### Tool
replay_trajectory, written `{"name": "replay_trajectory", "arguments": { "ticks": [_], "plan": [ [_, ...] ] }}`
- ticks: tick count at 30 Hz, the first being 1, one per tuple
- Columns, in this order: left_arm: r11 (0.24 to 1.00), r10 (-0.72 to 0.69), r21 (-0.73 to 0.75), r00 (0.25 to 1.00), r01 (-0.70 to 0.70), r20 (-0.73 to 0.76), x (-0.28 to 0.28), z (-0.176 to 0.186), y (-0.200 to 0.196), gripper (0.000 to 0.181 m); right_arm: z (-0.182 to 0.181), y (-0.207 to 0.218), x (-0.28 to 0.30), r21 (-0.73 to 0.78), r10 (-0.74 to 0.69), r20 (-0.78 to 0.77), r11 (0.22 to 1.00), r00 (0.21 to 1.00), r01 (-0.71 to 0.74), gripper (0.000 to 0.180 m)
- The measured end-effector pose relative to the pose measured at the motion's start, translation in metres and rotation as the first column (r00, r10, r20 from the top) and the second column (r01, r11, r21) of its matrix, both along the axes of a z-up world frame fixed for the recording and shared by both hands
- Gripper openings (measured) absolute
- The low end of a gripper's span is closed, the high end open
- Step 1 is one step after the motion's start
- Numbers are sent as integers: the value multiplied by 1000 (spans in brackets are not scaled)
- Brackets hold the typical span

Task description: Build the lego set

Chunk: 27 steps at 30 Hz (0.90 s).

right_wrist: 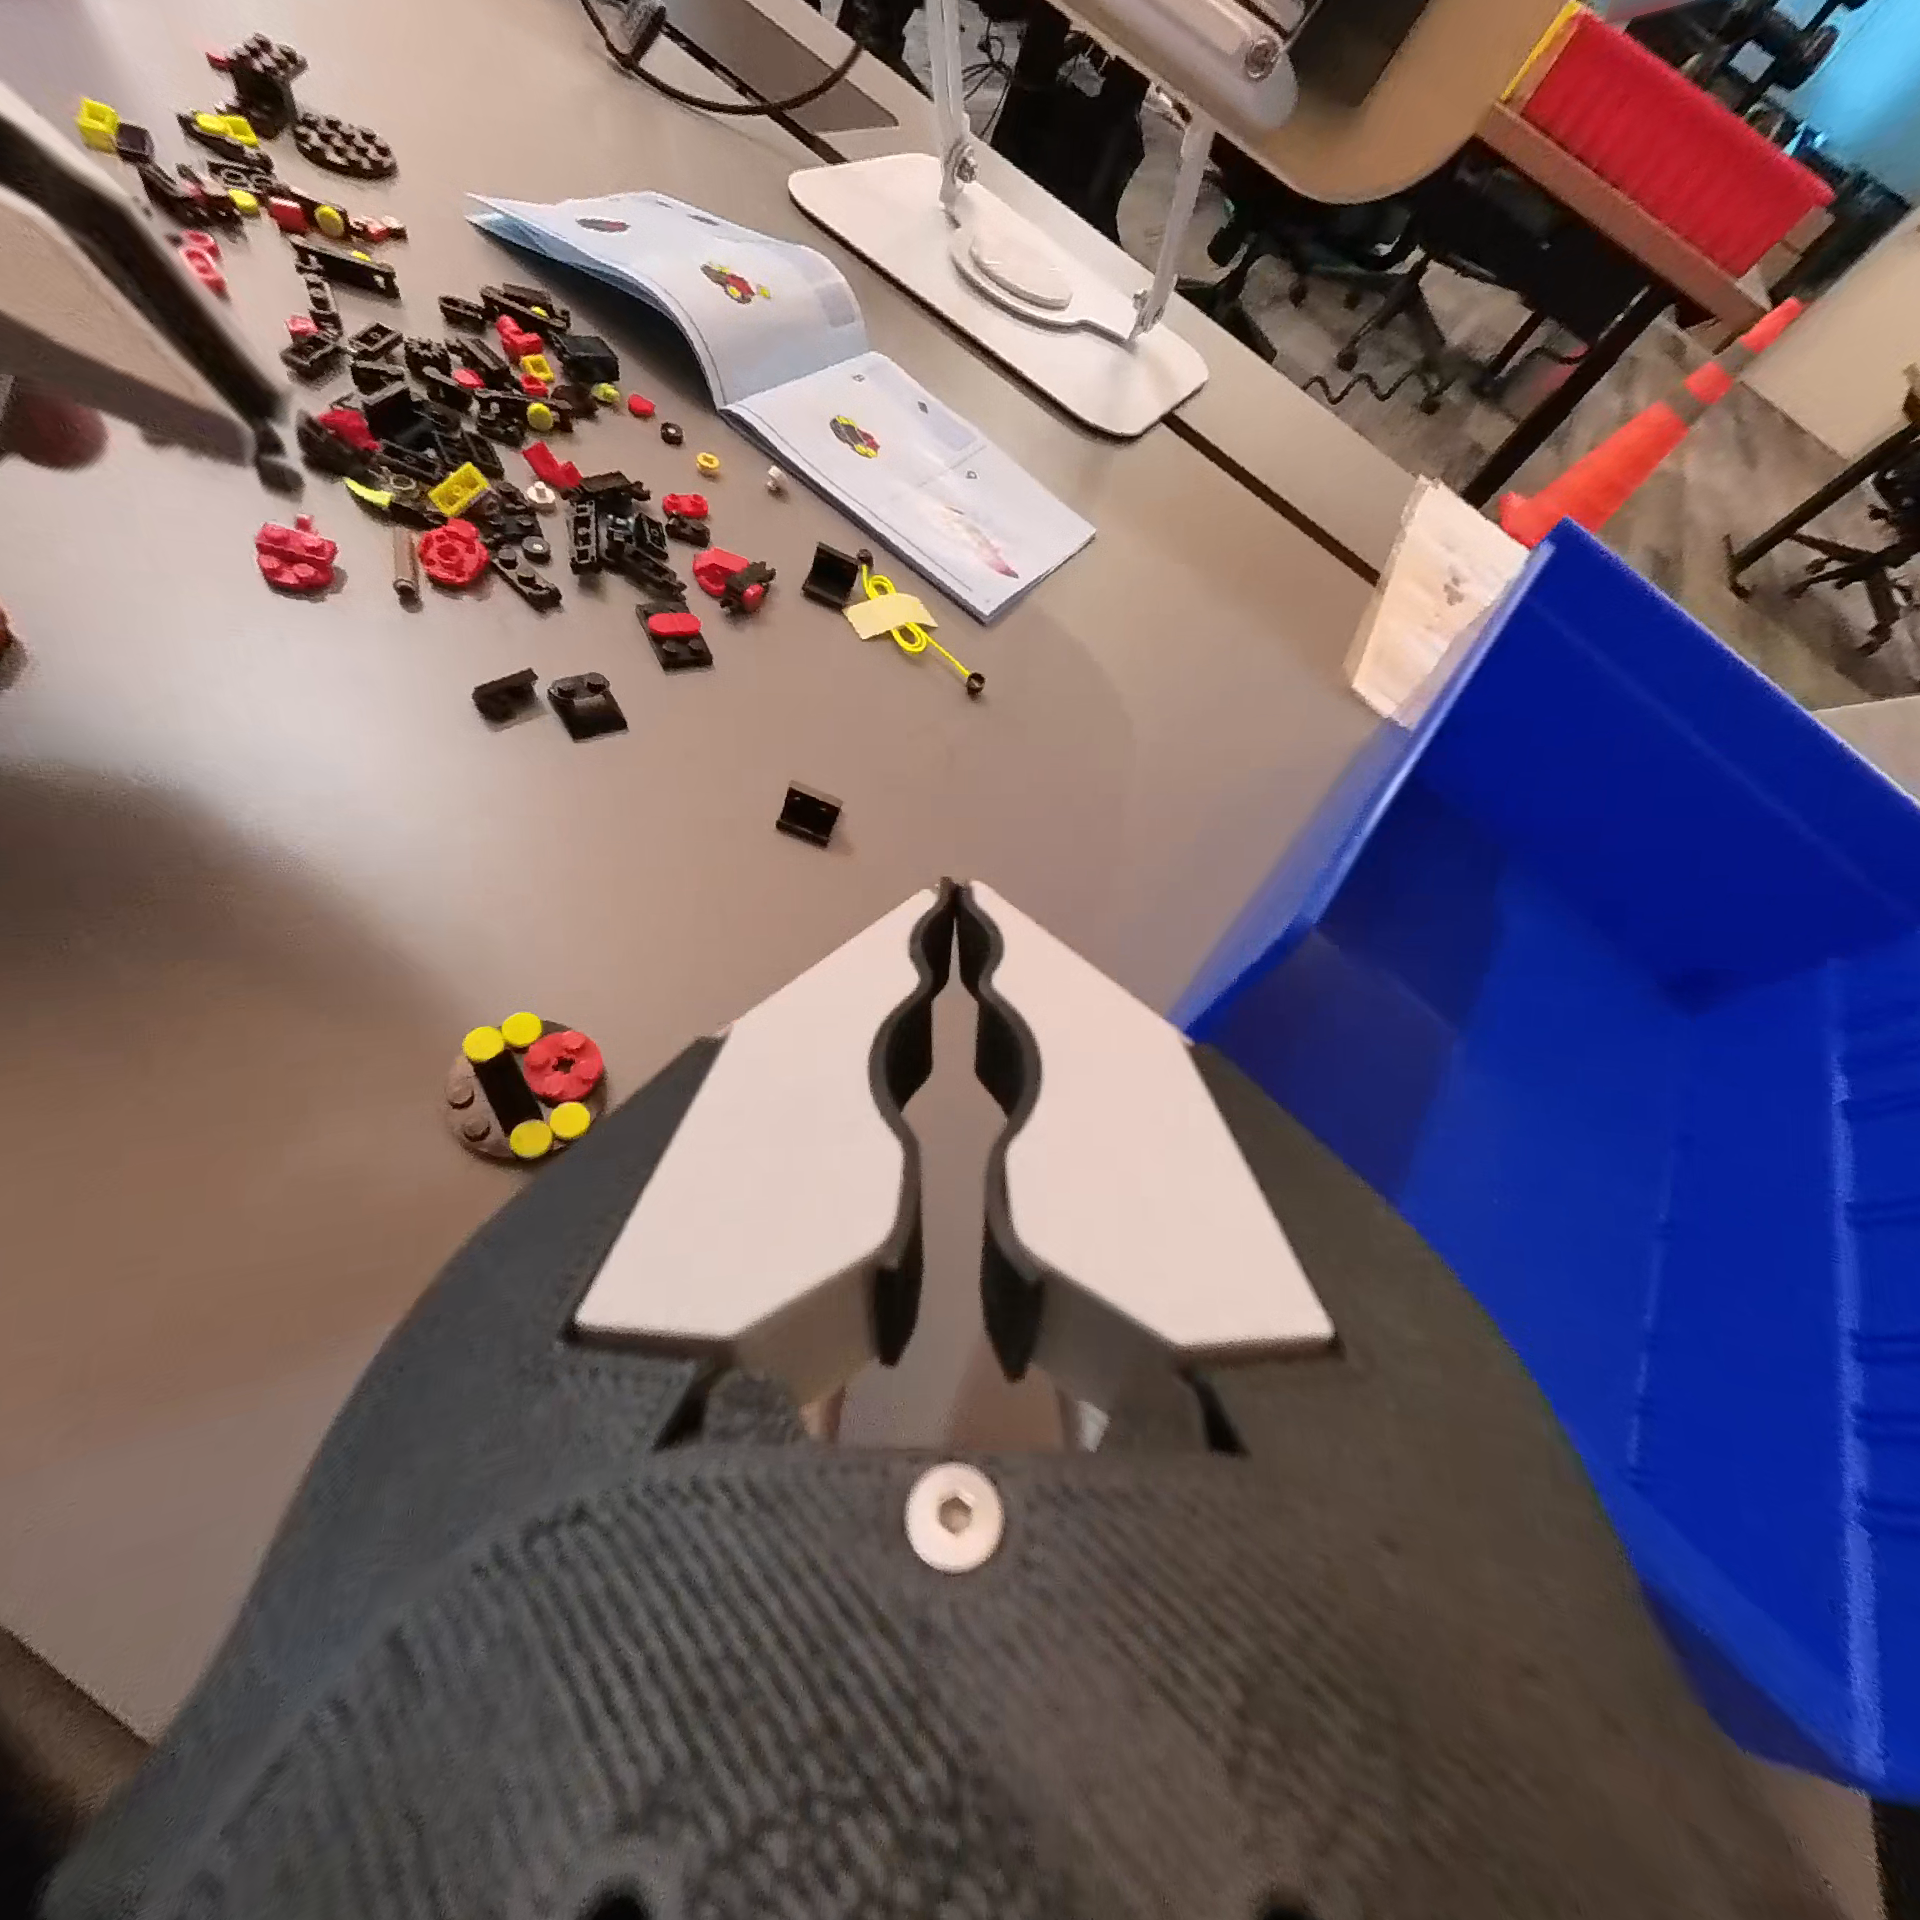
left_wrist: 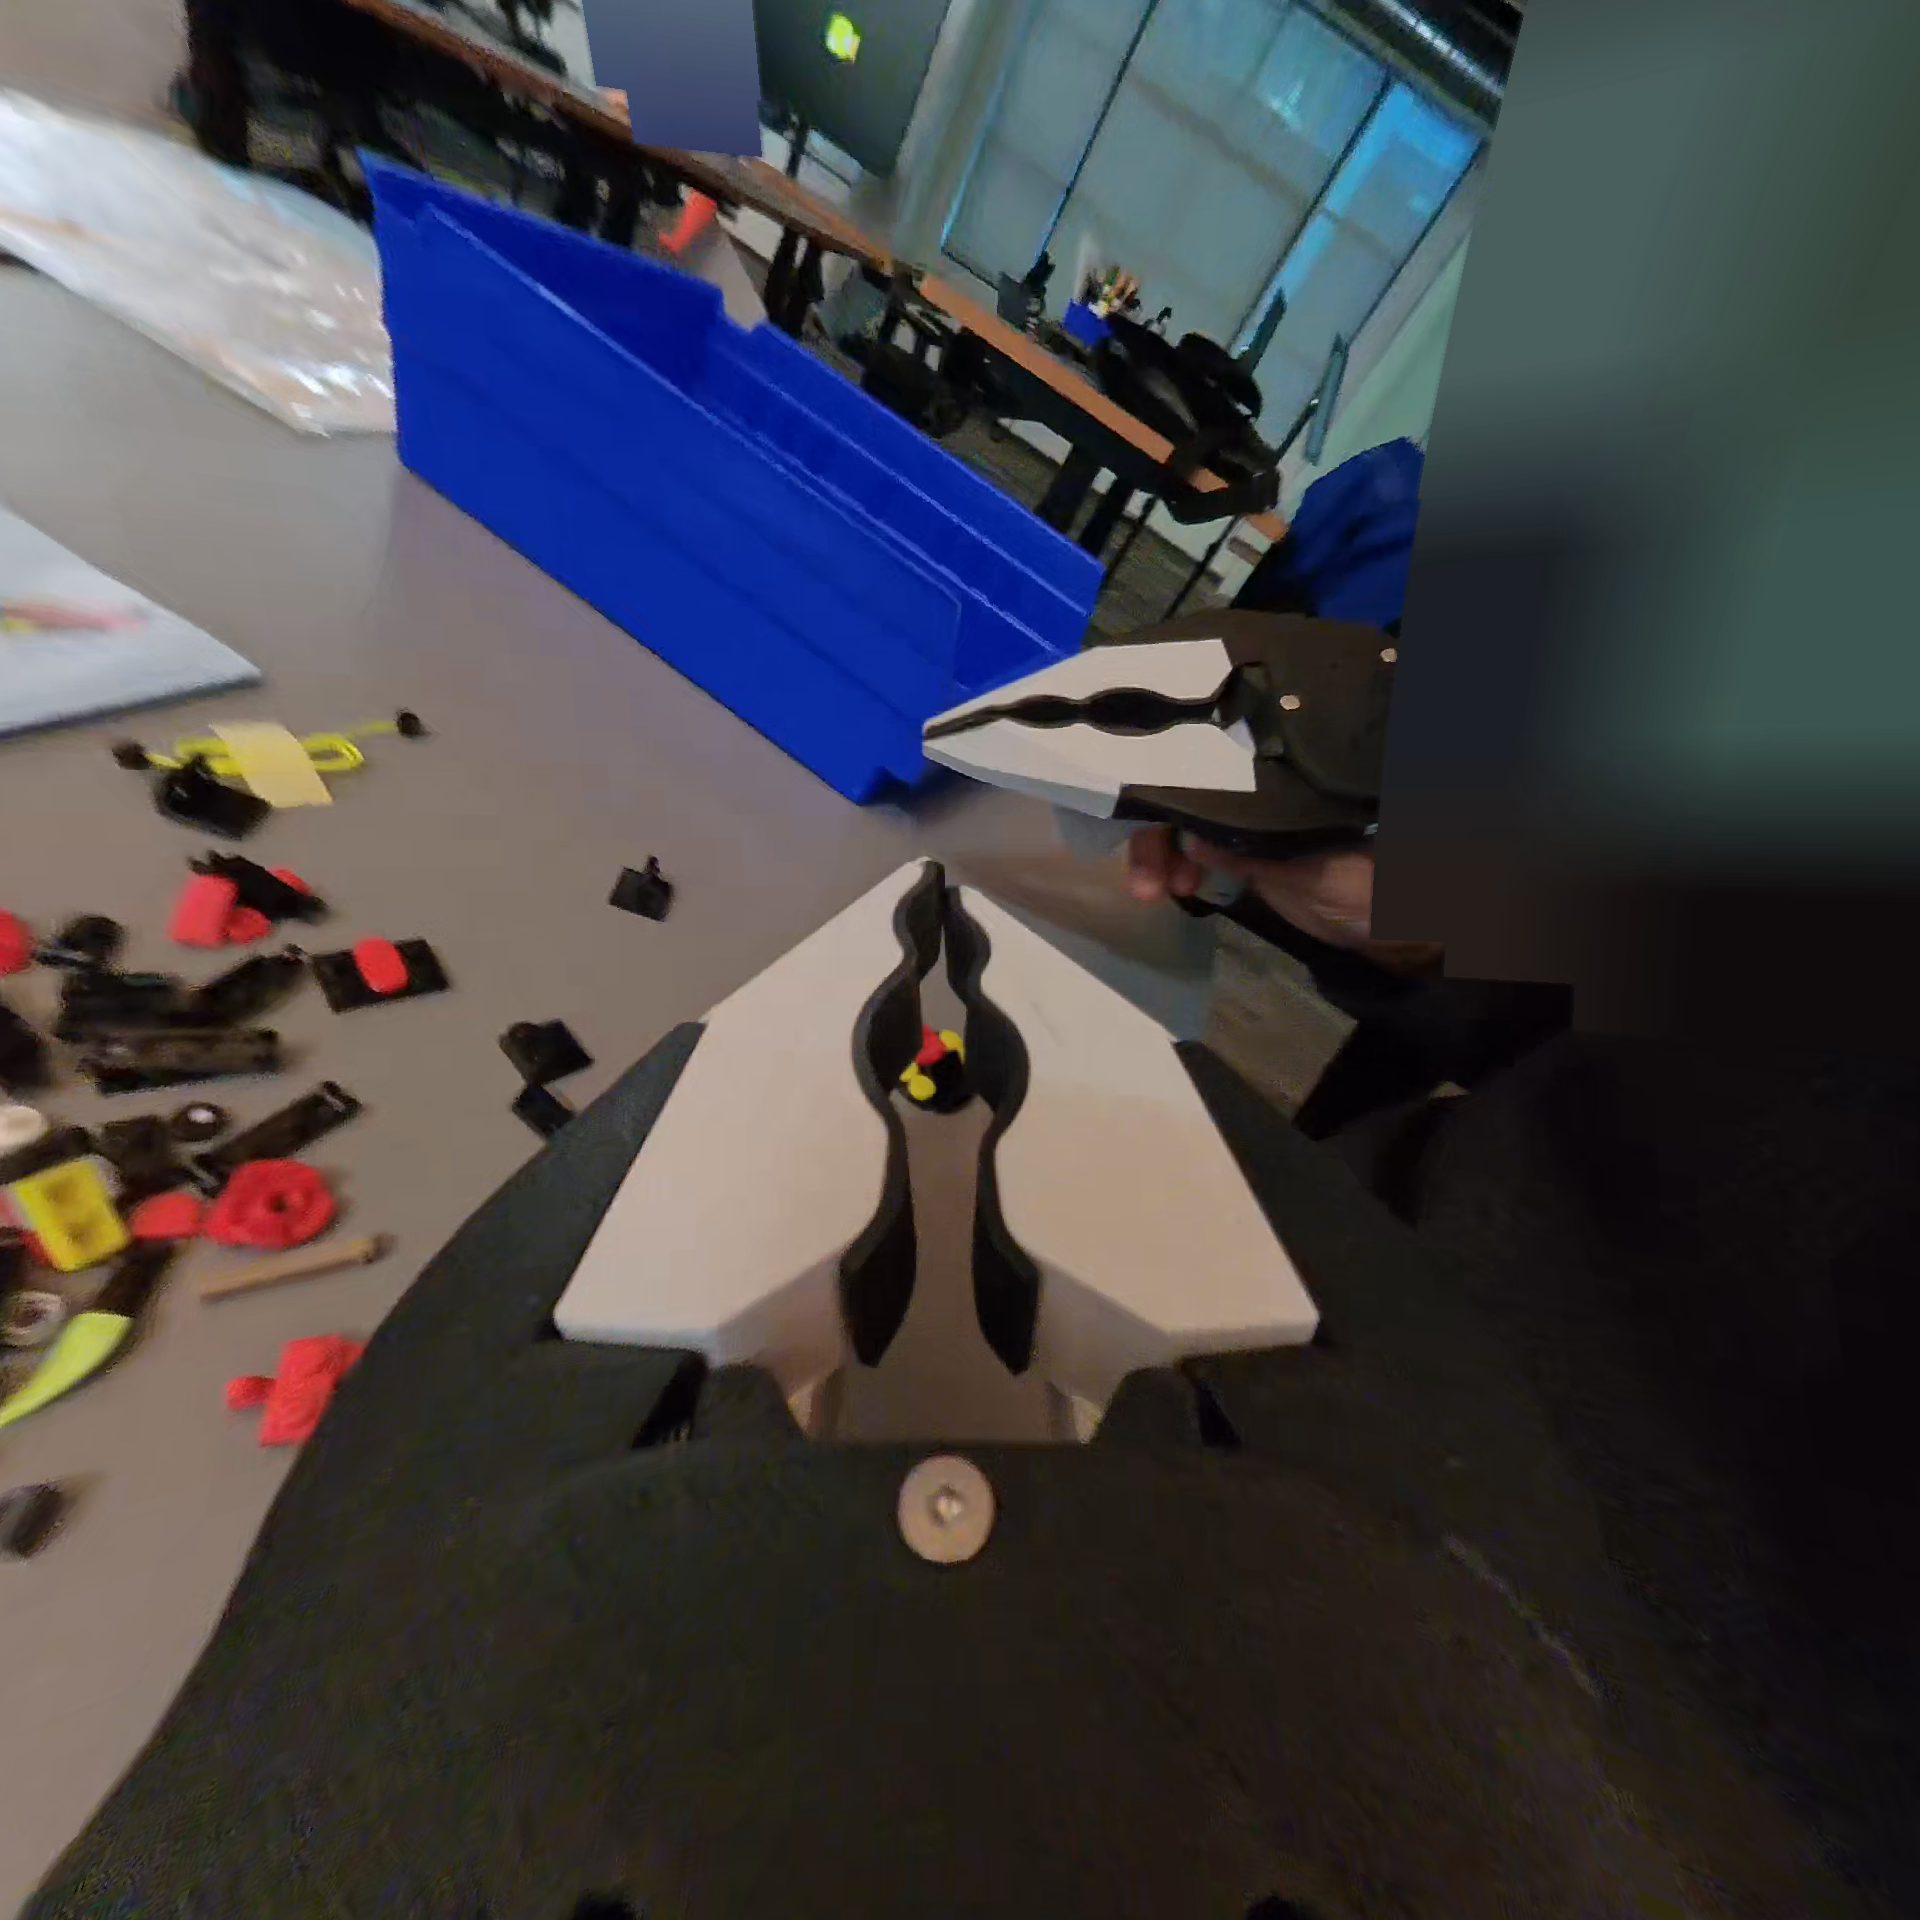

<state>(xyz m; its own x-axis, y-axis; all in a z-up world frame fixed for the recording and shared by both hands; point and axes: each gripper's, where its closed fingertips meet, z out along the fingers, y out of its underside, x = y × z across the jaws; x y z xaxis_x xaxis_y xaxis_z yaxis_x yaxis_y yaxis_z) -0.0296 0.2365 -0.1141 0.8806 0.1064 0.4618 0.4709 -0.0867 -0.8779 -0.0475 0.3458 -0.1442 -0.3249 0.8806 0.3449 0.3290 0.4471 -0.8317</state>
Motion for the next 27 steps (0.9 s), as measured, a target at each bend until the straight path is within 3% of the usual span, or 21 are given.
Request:
{"name": "replay_trajectory", "arguments": {
  "ticks": [1,9,12,19,27],
  "plan": [
    [1000,10,-6,999,-11,-30,0,1,-1,0,0,0,1,-1,-2,1,1000,1000,2,0],
    [1000,-18,-4,999,18,-27,6,4,1,0,-2,-9,12,-134,106,54,986,993,-98,0],
    [999,-9,-42,998,6,-62,9,-3,5,0,0,-22,19,-257,197,64,951,978,-175,0],
    [993,77,-78,986,-89,-149,1,-9,7,0,1,-26,23,-447,258,110,875,960,-184,7],
    [998,45,-32,999,-46,-18,0,-8,5,0,-3,-33,26,-454,295,132,867,946,-207,22]
  ]
}}
